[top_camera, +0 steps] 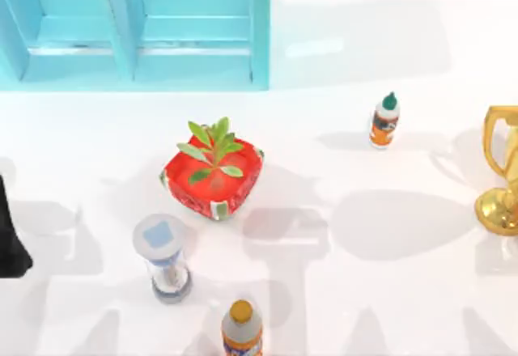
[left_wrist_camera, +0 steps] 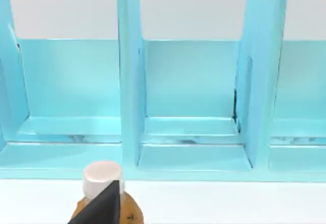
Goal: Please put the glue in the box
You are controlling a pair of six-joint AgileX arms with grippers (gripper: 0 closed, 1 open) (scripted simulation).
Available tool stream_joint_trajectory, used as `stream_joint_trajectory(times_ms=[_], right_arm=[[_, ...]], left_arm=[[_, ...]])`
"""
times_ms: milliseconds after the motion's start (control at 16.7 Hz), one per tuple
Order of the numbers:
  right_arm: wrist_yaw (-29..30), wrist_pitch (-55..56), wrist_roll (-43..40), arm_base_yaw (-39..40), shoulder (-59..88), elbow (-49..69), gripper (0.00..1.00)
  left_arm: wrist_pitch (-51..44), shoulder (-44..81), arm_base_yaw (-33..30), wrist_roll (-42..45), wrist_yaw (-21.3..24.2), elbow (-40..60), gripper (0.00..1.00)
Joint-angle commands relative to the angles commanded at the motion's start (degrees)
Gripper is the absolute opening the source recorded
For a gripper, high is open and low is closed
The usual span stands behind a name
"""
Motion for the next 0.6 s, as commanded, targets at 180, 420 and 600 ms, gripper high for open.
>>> stream_joint_trajectory(times_ms=[180,420,600], right_arm=[[-0.11,-0.19,-0.44,-0.11,0.44,0.41,1.00],[-2.31,-2.98,-6.49,-0.96,7.40,7.34,1.00],[-5.93,-6.25,-14.54,-0.95,18.36,18.74,1.00]], left_arm=[[0.00,0.00,0.00,0.00,0.00,0.00,1.00],[0.00,0.00,0.00,0.00,0.00,0.00,1.00],[0.00,0.00,0.00,0.00,0.00,0.00,1.00]])
